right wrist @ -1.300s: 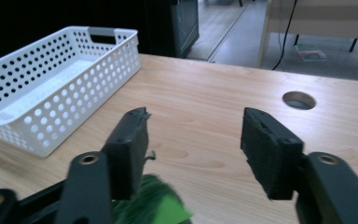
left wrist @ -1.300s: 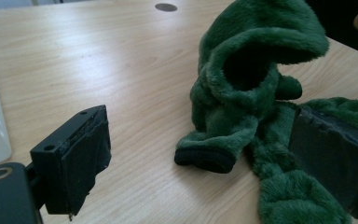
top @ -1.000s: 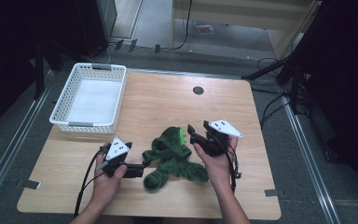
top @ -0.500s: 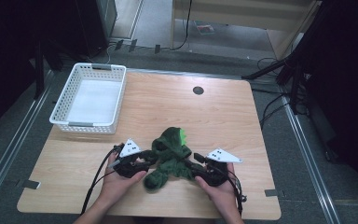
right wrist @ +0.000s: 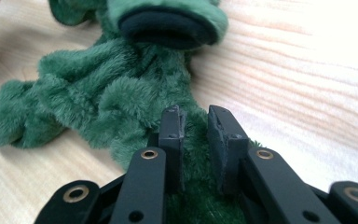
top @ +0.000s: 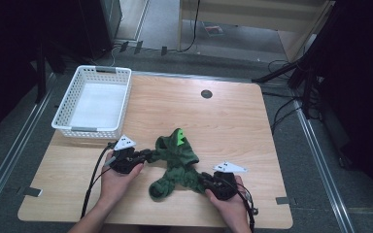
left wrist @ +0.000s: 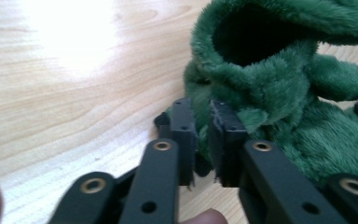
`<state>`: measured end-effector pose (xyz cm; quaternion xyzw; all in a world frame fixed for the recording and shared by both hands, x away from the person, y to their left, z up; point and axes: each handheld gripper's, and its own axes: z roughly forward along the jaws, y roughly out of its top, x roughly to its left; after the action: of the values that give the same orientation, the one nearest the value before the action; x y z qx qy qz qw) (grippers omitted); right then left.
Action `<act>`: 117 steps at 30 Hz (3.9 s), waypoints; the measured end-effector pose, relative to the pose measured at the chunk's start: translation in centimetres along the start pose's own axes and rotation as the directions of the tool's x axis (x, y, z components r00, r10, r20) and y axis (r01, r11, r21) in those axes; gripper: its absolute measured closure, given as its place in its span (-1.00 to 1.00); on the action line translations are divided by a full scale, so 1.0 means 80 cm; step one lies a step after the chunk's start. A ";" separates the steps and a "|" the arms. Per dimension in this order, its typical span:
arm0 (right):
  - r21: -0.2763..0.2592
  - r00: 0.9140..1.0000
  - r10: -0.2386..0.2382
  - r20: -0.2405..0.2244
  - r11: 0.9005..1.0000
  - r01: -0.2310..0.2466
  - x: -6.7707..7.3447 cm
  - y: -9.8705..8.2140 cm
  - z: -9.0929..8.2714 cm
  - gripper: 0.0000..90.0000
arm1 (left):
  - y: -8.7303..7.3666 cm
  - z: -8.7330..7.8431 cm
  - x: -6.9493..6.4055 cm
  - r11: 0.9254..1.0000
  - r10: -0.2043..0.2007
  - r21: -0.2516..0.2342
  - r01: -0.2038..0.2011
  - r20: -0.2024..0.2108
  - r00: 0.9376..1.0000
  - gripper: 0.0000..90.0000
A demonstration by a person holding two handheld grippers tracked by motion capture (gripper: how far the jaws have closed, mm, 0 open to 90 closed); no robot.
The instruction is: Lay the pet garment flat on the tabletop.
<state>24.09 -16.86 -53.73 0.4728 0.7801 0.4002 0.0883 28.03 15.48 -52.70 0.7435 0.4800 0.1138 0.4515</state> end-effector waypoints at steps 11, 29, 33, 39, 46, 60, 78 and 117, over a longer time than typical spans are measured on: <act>-0.103 0.995 -0.101 0.011 0.990 0.101 0.017 0.067 0.028 -0.25 | 0.006 0.031 -0.014 0.993 0.039 0.117 -0.035 -0.035 0.999 0.22; -0.208 0.997 0.029 0.069 0.978 -0.014 -0.034 0.087 0.026 0.29 | 0.027 0.044 0.000 0.995 -0.068 0.077 0.064 0.058 0.996 0.12; -0.183 0.998 -0.063 0.011 0.981 0.064 -0.023 0.106 0.039 -0.10 | 0.034 0.042 0.005 0.994 -0.097 0.055 0.094 0.054 0.994 0.09; -0.108 0.982 -0.148 0.120 0.981 0.161 0.001 0.148 0.084 -0.10 | 0.032 0.050 -0.004 0.993 -0.029 0.120 0.020 0.077 0.997 0.31; -0.224 0.993 0.066 0.101 0.974 -0.042 -0.030 0.199 0.093 -0.07 | 0.039 0.047 -0.001 0.991 -0.016 0.131 0.005 0.086 0.996 0.21; 0.057 0.985 -0.130 0.110 0.991 0.124 -0.021 0.173 0.142 0.29 | 0.070 0.089 0.012 0.985 -0.123 0.106 0.134 -0.099 0.987 -0.11; -0.025 0.997 -0.036 0.067 0.999 0.038 -0.058 0.166 0.120 0.63 | 0.088 0.118 0.023 0.991 -0.025 0.123 0.049 -0.184 0.983 -0.03; 0.023 0.994 -0.064 0.084 0.998 0.062 -0.076 0.147 0.133 0.95 | 0.094 0.147 0.011 0.988 0.042 0.152 -0.011 -0.203 0.978 0.95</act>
<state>40.71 -13.27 -53.94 0.4654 0.7942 0.3687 0.1291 40.18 8.62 -53.73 0.7660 0.5213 0.1595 0.3407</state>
